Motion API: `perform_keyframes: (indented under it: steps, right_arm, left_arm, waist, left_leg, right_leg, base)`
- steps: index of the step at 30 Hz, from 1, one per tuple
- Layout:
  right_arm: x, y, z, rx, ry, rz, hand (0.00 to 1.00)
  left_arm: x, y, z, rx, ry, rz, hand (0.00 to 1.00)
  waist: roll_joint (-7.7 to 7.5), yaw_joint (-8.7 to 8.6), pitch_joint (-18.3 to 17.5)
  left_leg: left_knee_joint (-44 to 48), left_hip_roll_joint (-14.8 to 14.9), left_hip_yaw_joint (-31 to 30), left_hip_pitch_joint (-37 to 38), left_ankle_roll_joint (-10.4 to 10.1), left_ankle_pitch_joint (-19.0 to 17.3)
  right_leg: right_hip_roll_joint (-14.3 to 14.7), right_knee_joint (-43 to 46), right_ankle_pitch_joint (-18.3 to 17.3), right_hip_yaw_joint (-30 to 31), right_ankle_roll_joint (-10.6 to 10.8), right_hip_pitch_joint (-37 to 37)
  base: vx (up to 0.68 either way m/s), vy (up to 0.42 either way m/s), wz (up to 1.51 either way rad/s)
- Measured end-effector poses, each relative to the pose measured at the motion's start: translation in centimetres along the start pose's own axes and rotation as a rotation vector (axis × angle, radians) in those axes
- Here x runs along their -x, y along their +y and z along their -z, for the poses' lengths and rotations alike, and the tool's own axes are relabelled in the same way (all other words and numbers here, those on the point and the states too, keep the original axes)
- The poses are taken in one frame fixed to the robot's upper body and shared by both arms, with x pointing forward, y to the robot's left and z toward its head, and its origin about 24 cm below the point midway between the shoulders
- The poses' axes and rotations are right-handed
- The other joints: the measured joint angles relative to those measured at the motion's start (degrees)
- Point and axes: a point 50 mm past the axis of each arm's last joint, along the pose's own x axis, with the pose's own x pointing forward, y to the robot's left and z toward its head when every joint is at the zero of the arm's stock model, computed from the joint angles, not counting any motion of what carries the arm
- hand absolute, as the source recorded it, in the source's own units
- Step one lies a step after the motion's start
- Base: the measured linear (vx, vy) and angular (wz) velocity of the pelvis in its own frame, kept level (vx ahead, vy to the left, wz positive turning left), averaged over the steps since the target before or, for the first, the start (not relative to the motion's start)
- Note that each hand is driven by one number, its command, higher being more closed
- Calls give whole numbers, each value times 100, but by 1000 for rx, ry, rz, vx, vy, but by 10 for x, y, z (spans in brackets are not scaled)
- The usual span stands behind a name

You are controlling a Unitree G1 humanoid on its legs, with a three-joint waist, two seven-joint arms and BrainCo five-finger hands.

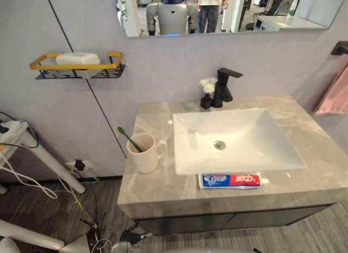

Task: Organize washtable

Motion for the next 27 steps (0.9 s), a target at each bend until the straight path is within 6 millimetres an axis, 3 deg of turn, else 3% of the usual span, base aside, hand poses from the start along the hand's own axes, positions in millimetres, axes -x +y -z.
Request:
perform_keyframes:
  steps: [9, 15, 27]
  right_arm:
    - [-1, 3, -3, 1, -5, -8, 0]
    - [-2, 5, -6, 3, -11, -13, 0]
    - [-4, 16, -18, 32, -43, -42, 0]
  left_arm:
    - [1, 16, 8, -33, 27, -32, 0]
    - [3, 17, 15, -59, 45, -27, 0]
    - [4, 23, 15, -35, 43, -50, 0]
  waist:
    - [-64, 9, 47]
    - [-80, 16, 59]
    - [-143, 66, 239]
  left_leg:
    - [39, -3, 27, 121, -5, -66]
    - [39, -6, 200, 174, -26, -146]
    - [320, 26, 724, -80, -17, -476]
  right_leg:
    - [15, -245, 131, 27, 31, 213]
    - [16, -251, 131, 197, 31, 183]
    - [45, 171, 135, 519, 33, -425]
  base:
    - [68, -17, -3]
    - [10, -17, -16]
    - [-19, -19, -23]
